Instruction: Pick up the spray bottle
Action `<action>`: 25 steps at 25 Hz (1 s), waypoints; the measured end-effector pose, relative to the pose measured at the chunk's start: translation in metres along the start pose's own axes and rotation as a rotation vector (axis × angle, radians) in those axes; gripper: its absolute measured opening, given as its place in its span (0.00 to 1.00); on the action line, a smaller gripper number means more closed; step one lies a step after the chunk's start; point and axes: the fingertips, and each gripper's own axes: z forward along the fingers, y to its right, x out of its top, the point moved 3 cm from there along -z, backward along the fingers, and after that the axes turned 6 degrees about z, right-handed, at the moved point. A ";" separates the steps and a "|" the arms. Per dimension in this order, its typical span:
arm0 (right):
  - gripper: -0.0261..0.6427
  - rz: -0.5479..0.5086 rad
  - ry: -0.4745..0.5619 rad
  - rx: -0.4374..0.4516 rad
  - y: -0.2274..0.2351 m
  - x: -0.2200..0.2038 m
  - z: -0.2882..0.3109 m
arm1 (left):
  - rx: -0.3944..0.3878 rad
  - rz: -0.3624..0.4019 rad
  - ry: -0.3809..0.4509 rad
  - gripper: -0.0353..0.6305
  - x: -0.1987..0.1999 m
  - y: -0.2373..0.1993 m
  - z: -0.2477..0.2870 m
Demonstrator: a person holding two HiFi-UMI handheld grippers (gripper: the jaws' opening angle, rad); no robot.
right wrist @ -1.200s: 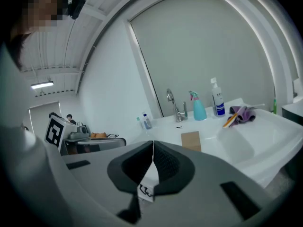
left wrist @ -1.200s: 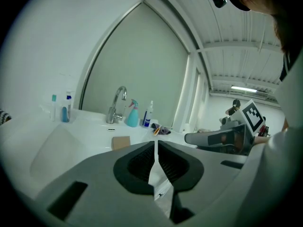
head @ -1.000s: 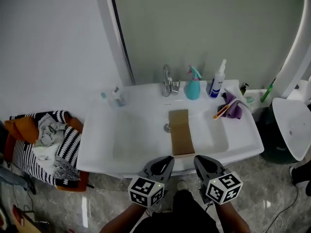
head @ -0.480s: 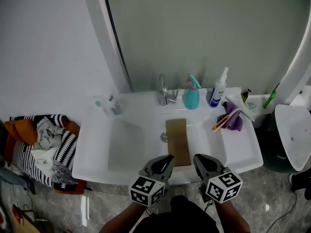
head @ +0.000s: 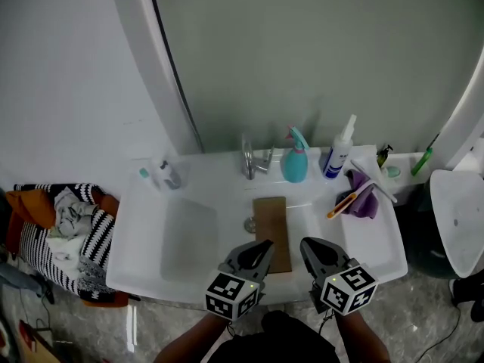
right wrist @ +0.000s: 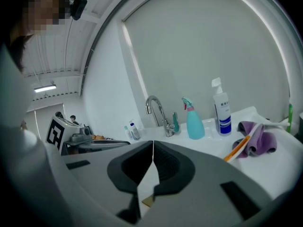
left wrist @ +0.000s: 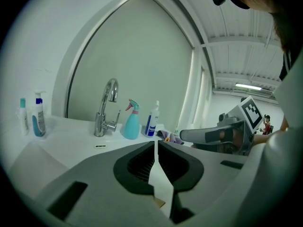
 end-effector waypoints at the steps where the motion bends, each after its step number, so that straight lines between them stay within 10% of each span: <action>1: 0.05 -0.002 -0.003 0.000 0.003 0.002 0.003 | 0.000 0.001 -0.001 0.09 0.001 -0.001 0.004; 25: 0.05 -0.033 -0.030 0.009 0.082 0.046 0.077 | 0.030 -0.014 -0.028 0.09 0.019 -0.045 0.100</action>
